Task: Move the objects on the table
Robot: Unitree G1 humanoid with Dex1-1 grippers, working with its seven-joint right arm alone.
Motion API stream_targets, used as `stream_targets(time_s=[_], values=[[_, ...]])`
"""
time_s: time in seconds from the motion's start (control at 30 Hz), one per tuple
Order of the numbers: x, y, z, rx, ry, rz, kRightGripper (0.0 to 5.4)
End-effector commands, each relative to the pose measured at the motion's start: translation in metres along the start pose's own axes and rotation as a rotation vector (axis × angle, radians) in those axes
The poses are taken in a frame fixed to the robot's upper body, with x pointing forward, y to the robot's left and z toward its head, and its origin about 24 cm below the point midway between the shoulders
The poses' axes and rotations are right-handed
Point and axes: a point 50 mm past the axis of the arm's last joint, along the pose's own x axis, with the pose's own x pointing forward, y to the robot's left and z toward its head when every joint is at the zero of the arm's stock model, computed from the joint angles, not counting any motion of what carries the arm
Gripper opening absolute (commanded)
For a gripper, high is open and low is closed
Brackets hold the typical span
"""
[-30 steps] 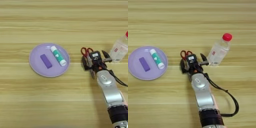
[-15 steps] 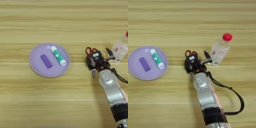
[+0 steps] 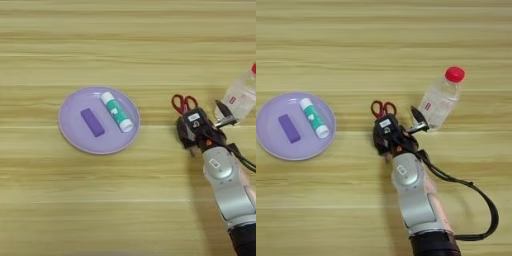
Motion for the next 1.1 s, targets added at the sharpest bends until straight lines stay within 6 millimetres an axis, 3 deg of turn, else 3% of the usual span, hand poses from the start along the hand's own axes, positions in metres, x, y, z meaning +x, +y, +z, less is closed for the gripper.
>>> stream_targets(time_s=[0.03, 0.7, 1.1], values=[[0.004, -0.018, 0.012, -0.045, -0.043, -0.044, 5.37], [0.008, -0.025, -0.004, -0.102, 0.052, -0.071, 5.37], [0.008, -0.004, 0.026, 0.006, -0.114, 0.032, 5.37]])
